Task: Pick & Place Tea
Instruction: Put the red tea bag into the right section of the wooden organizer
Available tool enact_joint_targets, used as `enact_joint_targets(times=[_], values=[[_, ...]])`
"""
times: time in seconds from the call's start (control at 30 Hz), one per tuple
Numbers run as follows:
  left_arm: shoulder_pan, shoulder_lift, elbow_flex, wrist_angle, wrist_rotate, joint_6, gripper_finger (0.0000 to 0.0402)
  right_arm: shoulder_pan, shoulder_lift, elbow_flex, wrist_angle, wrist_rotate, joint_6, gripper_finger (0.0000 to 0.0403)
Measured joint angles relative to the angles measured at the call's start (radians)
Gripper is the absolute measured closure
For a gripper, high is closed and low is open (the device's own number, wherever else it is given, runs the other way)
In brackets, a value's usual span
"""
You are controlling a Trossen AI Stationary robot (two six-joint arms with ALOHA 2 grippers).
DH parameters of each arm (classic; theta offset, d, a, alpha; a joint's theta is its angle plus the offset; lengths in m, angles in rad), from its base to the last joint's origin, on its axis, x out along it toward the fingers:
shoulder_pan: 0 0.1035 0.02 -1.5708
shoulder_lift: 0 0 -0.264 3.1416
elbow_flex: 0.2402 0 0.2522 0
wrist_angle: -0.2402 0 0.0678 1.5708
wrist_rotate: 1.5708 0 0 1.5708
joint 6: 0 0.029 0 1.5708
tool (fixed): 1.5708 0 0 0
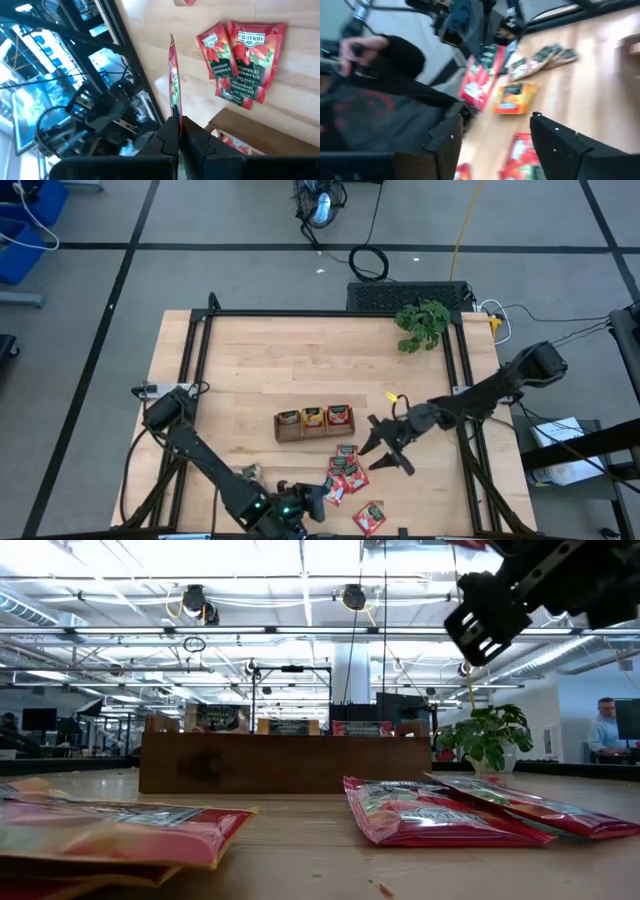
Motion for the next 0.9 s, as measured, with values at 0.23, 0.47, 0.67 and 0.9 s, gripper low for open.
enact_joint_targets(times=[0.23, 0.47, 0.67, 0.9], values=[[0.031, -0.001, -0.001, 0.051, 0.001, 0.044, 0.0394, -0.09, 0.16, 0.087, 0.069, -0.253, 0.126, 0.0179], [0.058, -0.001, -0.003, 0.052, 0.004, 0.036, 0.0394, -0.134, 0.285, 0.221, 0.044, -0.385, 0.166, 0.0192], [0.06, -0.001, -0.003, 0.049, 0.036, 0.024, 0.0396, -0.136, 0.326, 0.307, -0.03, -0.422, 0.13, 0.0205], [0.066, -0.001, -0.004, 0.048, 0.045, 0.004, 0.0398, -0.132, 0.326, 0.351, -0.142, -0.488, 0.024, 0.0263]])
